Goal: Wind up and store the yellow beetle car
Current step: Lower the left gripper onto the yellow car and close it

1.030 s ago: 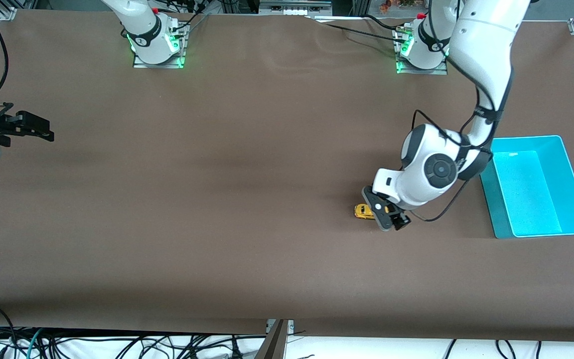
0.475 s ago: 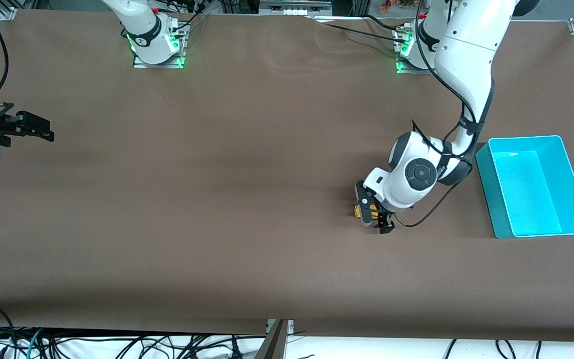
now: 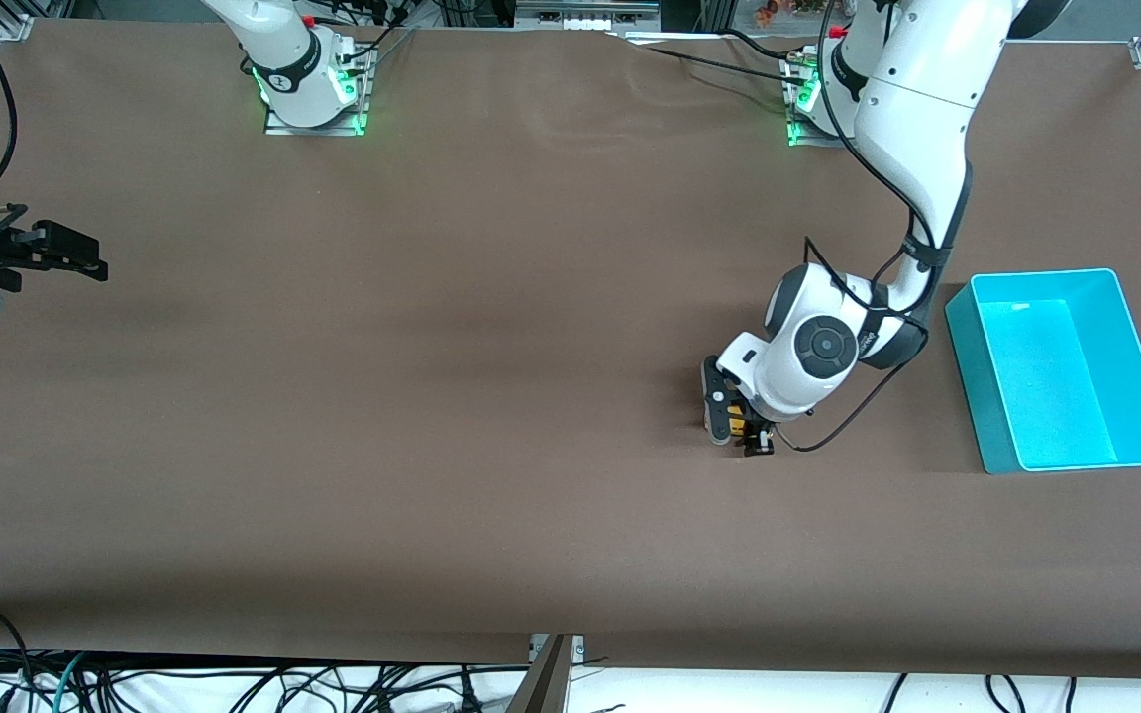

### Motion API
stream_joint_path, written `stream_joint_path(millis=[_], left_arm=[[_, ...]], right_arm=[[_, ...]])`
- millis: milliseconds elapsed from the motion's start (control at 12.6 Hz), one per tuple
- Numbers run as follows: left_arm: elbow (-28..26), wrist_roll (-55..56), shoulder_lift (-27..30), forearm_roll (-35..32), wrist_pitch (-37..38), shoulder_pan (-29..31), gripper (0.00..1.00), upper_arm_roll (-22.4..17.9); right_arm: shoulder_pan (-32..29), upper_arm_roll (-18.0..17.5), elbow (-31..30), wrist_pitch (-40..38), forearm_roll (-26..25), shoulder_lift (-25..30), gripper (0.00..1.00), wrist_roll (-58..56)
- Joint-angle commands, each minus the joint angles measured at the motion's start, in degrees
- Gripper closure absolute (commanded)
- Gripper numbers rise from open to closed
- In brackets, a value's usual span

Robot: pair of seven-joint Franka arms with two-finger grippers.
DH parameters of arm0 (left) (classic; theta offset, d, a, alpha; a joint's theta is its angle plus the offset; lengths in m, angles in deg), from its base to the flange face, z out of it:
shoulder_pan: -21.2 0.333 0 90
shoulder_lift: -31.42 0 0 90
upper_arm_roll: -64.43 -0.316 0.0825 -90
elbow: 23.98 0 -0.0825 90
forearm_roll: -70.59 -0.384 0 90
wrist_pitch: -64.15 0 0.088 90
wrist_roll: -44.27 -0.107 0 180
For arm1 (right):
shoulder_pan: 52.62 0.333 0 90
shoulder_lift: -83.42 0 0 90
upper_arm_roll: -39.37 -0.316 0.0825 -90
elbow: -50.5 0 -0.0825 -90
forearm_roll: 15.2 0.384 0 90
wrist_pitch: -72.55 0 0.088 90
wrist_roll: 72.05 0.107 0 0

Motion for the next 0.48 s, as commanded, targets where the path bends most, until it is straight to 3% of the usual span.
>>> stream_joint_path(millis=[0, 79, 158, 396], left_arm=[[1.27, -0.81, -0.95, -1.06, -0.06, -0.97, 0.71, -1.09], [1.36, -0.99, -0.78, -3.59, -0.06, -0.97, 0.91, -1.17], [1.36, -1.08, -0.34, -5.53, -0.06, -0.89, 1.00, -1.70], [0.49, -0.90, 3.42, -5.55, 2.39, 0.08, 1.00, -2.32]], right_arm=[[-0.16, -0.23, -0.23, 0.26, -0.11, 0.42, 0.00, 0.56], [-0.07, -0.23, -0.23, 0.26, -0.11, 0.42, 0.00, 0.56], [-0.07, -0.23, -0.23, 0.26, -0.11, 0.42, 0.00, 0.56], [-0.25, -0.14, -0.23, 0.26, -0.28, 0.42, 0.00, 0.56]])
